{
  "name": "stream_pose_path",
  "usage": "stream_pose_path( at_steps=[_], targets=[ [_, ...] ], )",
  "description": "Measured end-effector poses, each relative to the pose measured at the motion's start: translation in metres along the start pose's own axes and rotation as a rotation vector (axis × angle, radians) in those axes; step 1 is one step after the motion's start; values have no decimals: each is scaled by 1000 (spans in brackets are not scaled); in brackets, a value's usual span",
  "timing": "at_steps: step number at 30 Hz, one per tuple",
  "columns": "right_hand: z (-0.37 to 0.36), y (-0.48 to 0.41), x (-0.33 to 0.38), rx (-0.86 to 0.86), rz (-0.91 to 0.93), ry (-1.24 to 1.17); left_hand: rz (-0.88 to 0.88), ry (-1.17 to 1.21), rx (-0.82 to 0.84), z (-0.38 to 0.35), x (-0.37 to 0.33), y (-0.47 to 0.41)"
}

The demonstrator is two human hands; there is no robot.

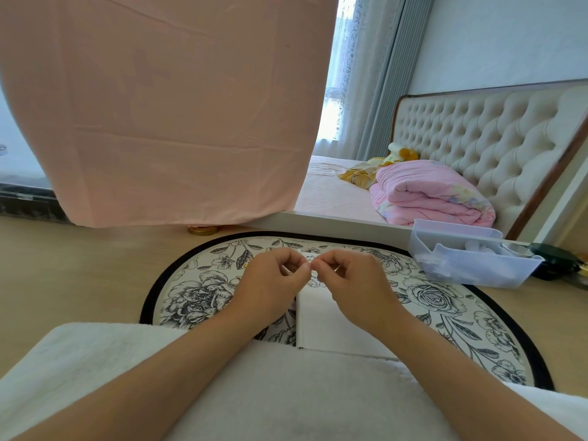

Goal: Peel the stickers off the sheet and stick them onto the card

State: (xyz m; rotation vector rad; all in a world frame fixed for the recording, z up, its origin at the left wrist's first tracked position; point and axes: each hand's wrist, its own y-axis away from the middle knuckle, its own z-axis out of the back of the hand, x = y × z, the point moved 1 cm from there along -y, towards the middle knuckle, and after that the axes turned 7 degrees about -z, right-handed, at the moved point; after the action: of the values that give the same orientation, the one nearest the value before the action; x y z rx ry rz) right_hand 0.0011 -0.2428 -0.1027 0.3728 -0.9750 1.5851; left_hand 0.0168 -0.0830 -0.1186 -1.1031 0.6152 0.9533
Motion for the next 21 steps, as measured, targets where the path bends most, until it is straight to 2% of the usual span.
stream_pose_path(
  at_steps=[11, 21],
  targets=[
    [-1, 1, 8, 170, -278, -434, -84, 36, 35, 0, -2, 0],
    [11, -3, 7, 115, -244, -404, -116, 12, 14, -1, -5, 0]
  ],
)
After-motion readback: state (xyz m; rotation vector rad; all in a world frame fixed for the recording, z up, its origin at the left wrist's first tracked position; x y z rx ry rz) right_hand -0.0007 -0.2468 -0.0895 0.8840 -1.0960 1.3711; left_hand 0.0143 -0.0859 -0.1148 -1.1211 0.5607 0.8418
